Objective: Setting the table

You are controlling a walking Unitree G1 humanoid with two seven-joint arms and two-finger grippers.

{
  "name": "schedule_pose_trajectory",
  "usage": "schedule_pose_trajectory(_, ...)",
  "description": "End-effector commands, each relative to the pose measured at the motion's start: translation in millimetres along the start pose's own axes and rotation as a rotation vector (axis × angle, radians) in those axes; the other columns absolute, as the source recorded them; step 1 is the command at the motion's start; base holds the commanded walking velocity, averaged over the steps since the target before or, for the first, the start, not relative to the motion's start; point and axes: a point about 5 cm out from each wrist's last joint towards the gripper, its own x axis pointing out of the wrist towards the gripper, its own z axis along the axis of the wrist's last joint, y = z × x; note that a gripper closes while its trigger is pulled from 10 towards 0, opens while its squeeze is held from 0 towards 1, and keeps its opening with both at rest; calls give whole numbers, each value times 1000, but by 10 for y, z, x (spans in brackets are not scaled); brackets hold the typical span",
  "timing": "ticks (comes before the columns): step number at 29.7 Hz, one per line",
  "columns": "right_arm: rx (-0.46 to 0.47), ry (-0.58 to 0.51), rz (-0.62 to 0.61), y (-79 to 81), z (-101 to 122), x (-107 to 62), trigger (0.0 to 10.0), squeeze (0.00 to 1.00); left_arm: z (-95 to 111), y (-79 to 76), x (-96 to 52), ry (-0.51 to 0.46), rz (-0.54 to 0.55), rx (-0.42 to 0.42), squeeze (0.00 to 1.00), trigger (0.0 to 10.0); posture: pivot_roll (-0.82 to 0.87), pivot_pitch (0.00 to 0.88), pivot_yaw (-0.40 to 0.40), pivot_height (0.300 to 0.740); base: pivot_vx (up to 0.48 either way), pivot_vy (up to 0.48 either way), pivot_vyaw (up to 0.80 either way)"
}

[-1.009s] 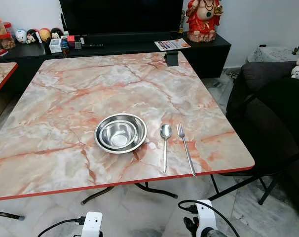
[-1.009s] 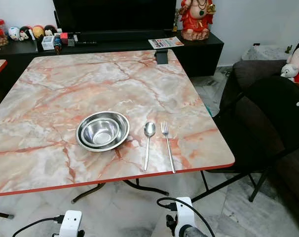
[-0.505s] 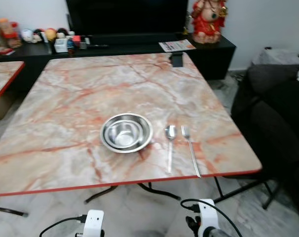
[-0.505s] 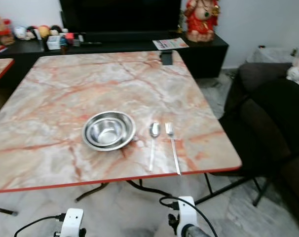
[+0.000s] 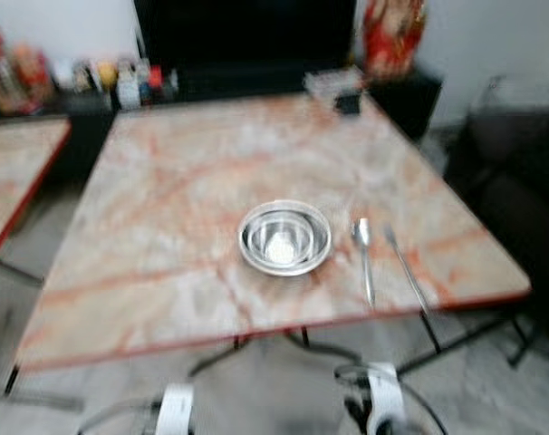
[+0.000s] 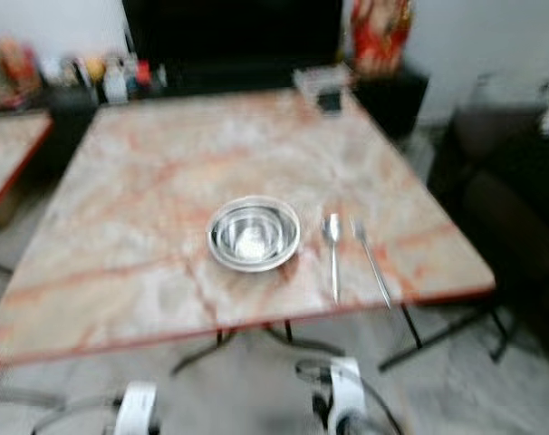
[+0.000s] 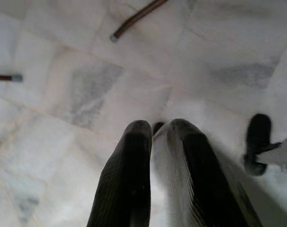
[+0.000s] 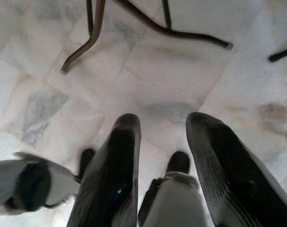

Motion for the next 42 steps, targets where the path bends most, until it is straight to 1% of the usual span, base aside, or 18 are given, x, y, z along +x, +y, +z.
schedule_pose_trajectory(1, -5, -18, 24, 90, 53, 28, 10000, 0, -21, 100, -7, 10, 26, 8, 0, 10000, -26, 0, -4, 740, 0, 480, 0)
schedule_pose_trajectory(8, -34, -13, 30, 97, 49, 28, 10000, 0, -32, 91, -9, 12, 23, 14, 0, 10000, -21, 0, -7, 740, 0, 480, 0)
schedule_pose_trajectory(12, -33, -10, 31, 102, 40, 28, 10000, 0, -37, 93, -10, 15, 23, 17, 0, 10000, -13, 0, -4, 740, 0, 480, 0)
schedule_pose_trajectory(15, -16, -11, 26, 100, 33, 27, 10000, 0, -38, 98, -11, 15, 24, 18, 0, 10000, -7, 0, -8, 740, 0, 480, 0)
schedule_pose_trajectory(17, 23, -16, 8, 67, 37, 22, 10000, 0, -40, 99, -12, 14, 26, 15, 0, 10000, 2, 0, -14, 740, 0, 480, 0)
schedule_pose_trajectory(18, 23, -16, 8, 67, 37, 22, 10000, 0, -40, 99, -12, 14, 26, 15, 0, 10000, 2, 0, -14, 740, 0, 480, 0)
schedule_pose_trajectory(19, 44, -22, -5, 35, 49, 17, 10000, 0, -42, 96, -12, 15, 27, 13, 0, 10000, 4, 0, -16, 740, 0, 480, 0)
schedule_pose_trajectory(23, 34, -29, -8, 15, 82, 17, 10000, 0, -32, 93, -9, 13, 27, 13, 0, 10000, 6, 0, -19, 740, 0, 480, 0)
schedule_pose_trajectory(27, 4, -51, -4, 21, 133, 22, 10000, 0, -18, 95, -6, 10, 28, 11, 0, 10000, 3, 0, -19, 740, 0, 480, 0)
schedule_pose_trajectory(35, 18, -37, -1, 38, 101, 24, 10000, 0, -14, 95, -4, 10, 30, 3, 0, 10000, 8, 0, -23, 740, 0, 480, 727)
schedule_pose_trajectory(38, 39, -36, -7, 29, 94, 22, 10000, 0, -12, 96, -4, 10, 30, 4, 0, 10000, 9, 0, -24, 740, 0, 480, 0)
schedule_pose_trajectory(42, 32, -33, -8, 25, 100, 23, 10000, 0, -5, 97, -2, 9, 29, 5, 0, 10000, 9, 0, -24, 740, 0, 480, 0)
